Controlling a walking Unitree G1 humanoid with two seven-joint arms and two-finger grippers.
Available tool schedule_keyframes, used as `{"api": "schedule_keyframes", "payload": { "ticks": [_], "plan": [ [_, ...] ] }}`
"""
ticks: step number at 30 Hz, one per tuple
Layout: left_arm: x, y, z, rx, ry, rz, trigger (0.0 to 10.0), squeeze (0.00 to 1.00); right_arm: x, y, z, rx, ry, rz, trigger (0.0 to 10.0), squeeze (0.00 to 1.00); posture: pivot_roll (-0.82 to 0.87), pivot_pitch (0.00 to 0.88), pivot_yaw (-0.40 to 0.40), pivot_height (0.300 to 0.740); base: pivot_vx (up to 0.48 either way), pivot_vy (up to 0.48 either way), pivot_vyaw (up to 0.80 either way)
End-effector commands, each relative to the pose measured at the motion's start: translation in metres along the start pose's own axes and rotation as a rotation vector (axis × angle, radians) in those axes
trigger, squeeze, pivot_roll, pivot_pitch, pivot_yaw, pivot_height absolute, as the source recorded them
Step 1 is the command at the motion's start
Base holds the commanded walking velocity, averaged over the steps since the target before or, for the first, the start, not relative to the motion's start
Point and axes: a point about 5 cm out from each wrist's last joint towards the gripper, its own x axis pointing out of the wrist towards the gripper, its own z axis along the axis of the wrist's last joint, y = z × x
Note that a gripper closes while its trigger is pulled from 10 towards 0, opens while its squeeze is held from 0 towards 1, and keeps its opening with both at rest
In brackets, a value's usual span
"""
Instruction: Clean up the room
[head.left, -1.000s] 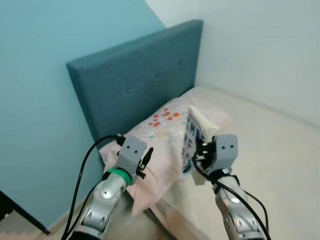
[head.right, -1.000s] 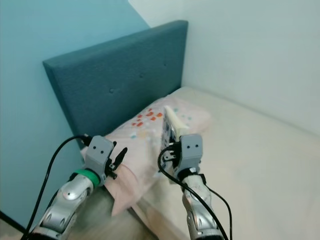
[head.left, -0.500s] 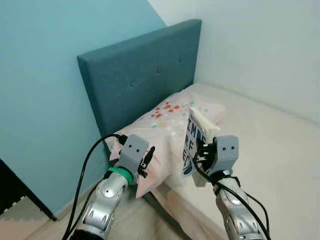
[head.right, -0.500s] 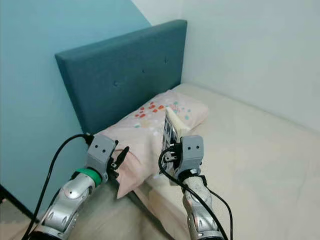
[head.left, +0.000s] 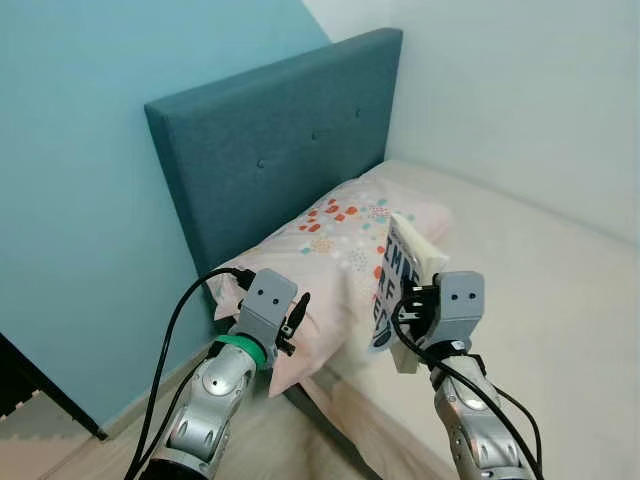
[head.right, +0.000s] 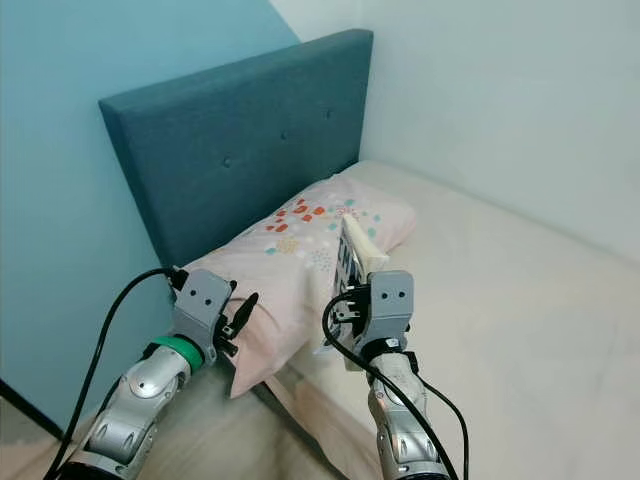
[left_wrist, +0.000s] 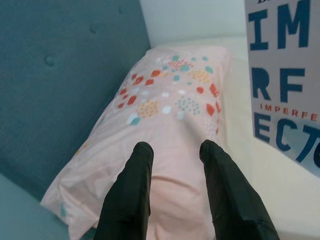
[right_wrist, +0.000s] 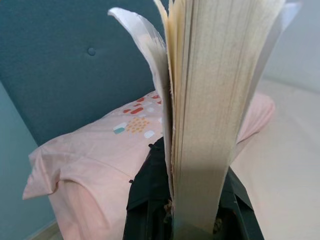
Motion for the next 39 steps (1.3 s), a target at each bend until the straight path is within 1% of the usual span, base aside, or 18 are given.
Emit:
{"api": "schedule_keyframes", "payload": {
  "ticks": [1,6,13,14,21,23,25,29,32,37,38,39],
  "plan": [
    [-0.0018,-0.001,-0.0051,-0.002,0.024,-0.002,10.0,0.0,0.0003,-0.0017,0.005,0.029,-0.042,-0.016,10.0,0.0,-0.16,0.039,0.071,0.711,0.0,0.0,0.0],
    [-0.0026,-0.0011,-0.0065,0.0,0.028,-0.004,10.0,0.0,-0.0001,-0.0051,0.0047,0.034,-0.039,-0.036,10.0,0.0,-0.15,0.041,0.072,0.691,0.0,0.0,0.0],
    [-0.0029,-0.0003,-0.007,-0.001,0.03,-0.001,10.0,0.0,-0.0001,-0.0049,0.0042,0.033,-0.037,-0.037,10.0,0.0,-0.15,0.042,0.072,0.661,0.0,0.0,0.0],
    [-0.0029,-0.0003,-0.0071,-0.001,0.03,-0.002,10.0,0.0,0.0,-0.0048,0.004,0.032,-0.036,-0.035,10.0,0.0,-0.15,0.041,0.072,0.651,0.0,0.0,0.0],
    [-0.0026,-0.0004,-0.0069,0.0,0.028,-0.003,10.0,0.0,0.0005,-0.0044,0.0039,0.032,-0.036,-0.032,10.0,0.0,-0.16,0.038,0.073,0.621,0.0,0.0,0.0],
    [-0.0027,-0.0005,-0.0069,0.001,0.028,-0.004,10.0,0.0,0.0005,-0.0044,0.0039,0.032,-0.037,-0.032,10.0,0.0,-0.15,0.038,0.073,0.606,0.0,0.0,0.0],
    [-0.0027,-0.0004,-0.0069,0.001,0.028,-0.004,10.0,0.0,0.0005,-0.0044,0.0039,0.031,-0.037,-0.032,10.0,0.0,-0.15,0.036,0.072,0.601,0.0,0.0,0.0],
    [-0.0028,-0.0002,-0.0068,0.002,0.027,-0.005,10.0,0.0,0.0011,-0.0043,0.0049,0.03,-0.04,-0.031,10.0,0.0,-0.15,0.034,0.072,0.576,0.0,0.0,0.0],
    [-0.0027,-0.0002,-0.0067,0.002,0.026,-0.005,10.0,0.0,0.0012,-0.0043,0.0051,0.031,-0.041,-0.03,10.0,0.0,-0.15,0.034,0.072,0.571,0.0,0.0,0.0],
    [-0.0026,-0.0002,-0.0066,0.004,0.025,-0.006,10.0,0.0,0.0017,-0.0038,0.0075,0.034,-0.057,-0.022,10.0,0.0,-0.15,0.032,0.073,0.551,0.0,0.0,0.0],
    [-0.0026,-0.0001,-0.0061,0.004,0.024,-0.008,10.0,0.0,0.0026,-0.0035,0.0096,0.05,-0.07,-0.018,10.0,0.0,-0.15,0.032,0.075,0.541,0.0,0.0,0.0],
    [-0.0026,-0.0001,-0.0061,0.004,0.024,-0.008,10.0,0.0,0.0026,-0.0035,0.0096,0.05,-0.07,-0.018,10.0,0.0,-0.15,0.032,0.075,0.541,0.0,0.0,0.0]
  ]
}}
